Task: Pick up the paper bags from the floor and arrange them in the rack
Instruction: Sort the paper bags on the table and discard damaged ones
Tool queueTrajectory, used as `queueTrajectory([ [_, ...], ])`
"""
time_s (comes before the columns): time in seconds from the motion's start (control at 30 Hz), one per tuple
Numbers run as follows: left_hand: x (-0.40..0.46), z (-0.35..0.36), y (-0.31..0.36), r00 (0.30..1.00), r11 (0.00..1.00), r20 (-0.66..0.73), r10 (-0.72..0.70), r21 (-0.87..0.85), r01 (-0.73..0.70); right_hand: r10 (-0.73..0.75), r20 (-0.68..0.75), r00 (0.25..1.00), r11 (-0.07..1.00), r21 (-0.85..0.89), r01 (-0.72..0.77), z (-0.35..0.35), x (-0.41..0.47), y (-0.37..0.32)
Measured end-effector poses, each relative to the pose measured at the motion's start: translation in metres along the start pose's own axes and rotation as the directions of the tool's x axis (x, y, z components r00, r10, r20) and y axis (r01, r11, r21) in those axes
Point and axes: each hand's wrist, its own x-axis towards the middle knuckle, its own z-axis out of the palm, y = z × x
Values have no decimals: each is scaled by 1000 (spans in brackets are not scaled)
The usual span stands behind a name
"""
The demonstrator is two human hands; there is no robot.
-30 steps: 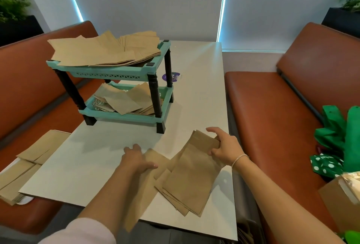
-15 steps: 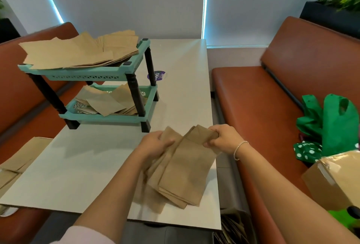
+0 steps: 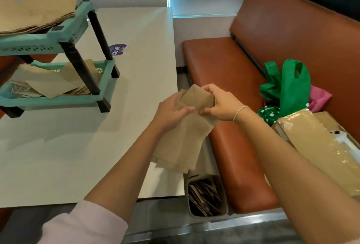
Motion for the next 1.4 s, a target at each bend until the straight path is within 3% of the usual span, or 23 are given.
queueTrajectory([
  [0.13,1,38,6,997,998,38,60,11,-61,119,125,985,943,-326,-73,-28,-9,20],
  [0.3,11,69,4,997,998,-66,-39,45,42,243,76,967,874,-451,-184,-25,-11,58],
  [0.47,15,78,-5,995,989,-48,-85,117,91,367,70,928,872,-374,-317,20,-10,103],
  [0.63,13,88,-14,994,980,9,-106,169,103,426,207,881,879,-327,-348,95,-17,135],
  [0.97,24,95,-43,999,986,-33,-41,162,46,485,396,780,866,-344,-364,241,-33,203],
  [1.4,40,113,-61,996,982,5,88,164,-88,588,316,745,787,-436,-436,315,-34,258],
])
